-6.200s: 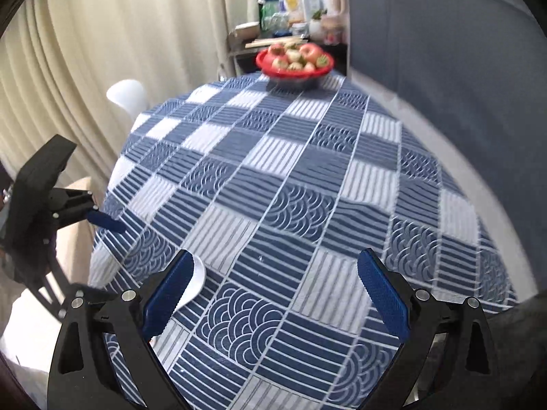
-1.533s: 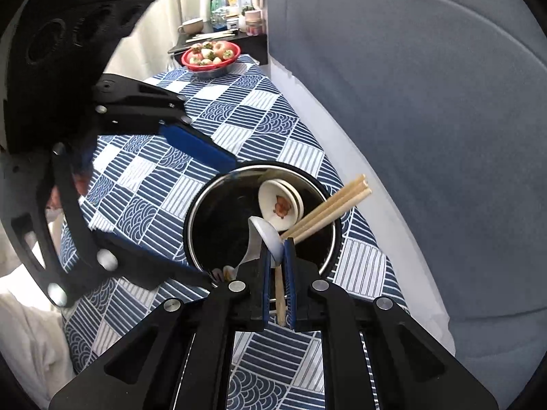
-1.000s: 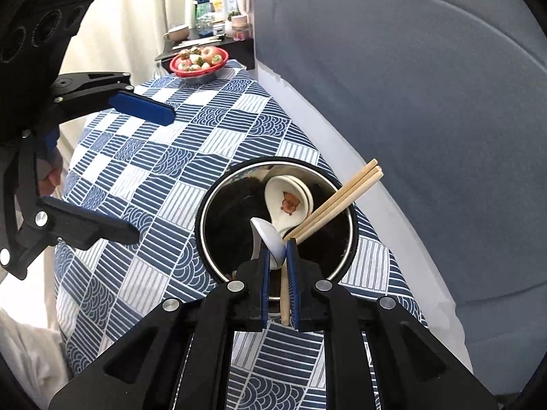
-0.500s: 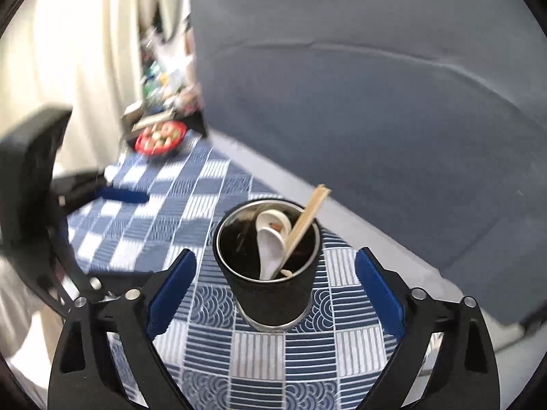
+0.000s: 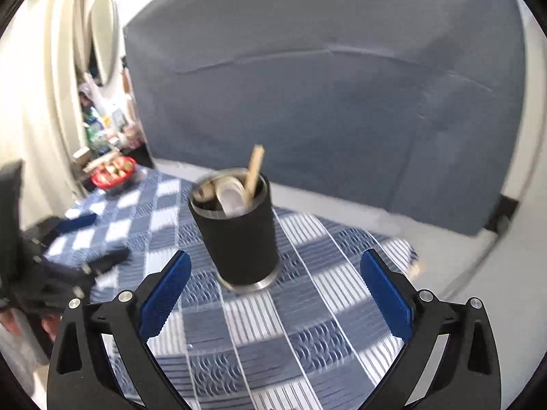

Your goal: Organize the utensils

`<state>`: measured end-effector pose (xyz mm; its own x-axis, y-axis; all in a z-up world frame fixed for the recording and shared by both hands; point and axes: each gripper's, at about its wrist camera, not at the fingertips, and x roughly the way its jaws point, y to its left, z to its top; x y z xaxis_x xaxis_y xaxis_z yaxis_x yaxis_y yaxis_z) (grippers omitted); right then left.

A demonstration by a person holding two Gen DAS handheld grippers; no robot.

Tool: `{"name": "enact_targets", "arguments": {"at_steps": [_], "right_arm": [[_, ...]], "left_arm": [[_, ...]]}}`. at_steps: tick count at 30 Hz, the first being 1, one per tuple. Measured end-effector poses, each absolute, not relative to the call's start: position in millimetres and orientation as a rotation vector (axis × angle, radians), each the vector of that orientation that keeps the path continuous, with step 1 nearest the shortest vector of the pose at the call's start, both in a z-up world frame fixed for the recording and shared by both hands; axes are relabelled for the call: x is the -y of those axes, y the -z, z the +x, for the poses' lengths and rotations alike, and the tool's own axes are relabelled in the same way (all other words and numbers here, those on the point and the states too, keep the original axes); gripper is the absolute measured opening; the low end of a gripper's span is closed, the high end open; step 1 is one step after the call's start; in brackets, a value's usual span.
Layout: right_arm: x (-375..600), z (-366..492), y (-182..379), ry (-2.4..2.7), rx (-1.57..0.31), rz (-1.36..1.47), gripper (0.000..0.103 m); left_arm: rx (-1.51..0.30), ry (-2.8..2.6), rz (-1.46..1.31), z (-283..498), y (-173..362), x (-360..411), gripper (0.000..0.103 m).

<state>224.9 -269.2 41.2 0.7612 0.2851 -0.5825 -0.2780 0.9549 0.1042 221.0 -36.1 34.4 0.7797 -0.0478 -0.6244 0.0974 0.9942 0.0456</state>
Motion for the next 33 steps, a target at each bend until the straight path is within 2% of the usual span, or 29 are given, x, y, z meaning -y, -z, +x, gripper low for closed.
{"name": "enact_targets", "arguments": {"at_steps": [8,18,26,33], "right_arm": [[272,166,-18,-0.249,-0.706,0.068,0.095],[265,114,-20,-0.231,-0.759,0.077,0.095],[283,105,-41,-0.172,-0.787,0.143,0.095],[271,92,-36,-0.161,-0.794,0.066,0.095]], "left_arm": [[-0.743,0.011,0.049,182,-34,27,0.097],[-0.86,0.008,0.024,124,-40,28,0.097],[-0.877,-0.058,0.074,111,-52,26,0.097],[-0.855,-0.086,0.087,104,-56,31,0.097]]}}
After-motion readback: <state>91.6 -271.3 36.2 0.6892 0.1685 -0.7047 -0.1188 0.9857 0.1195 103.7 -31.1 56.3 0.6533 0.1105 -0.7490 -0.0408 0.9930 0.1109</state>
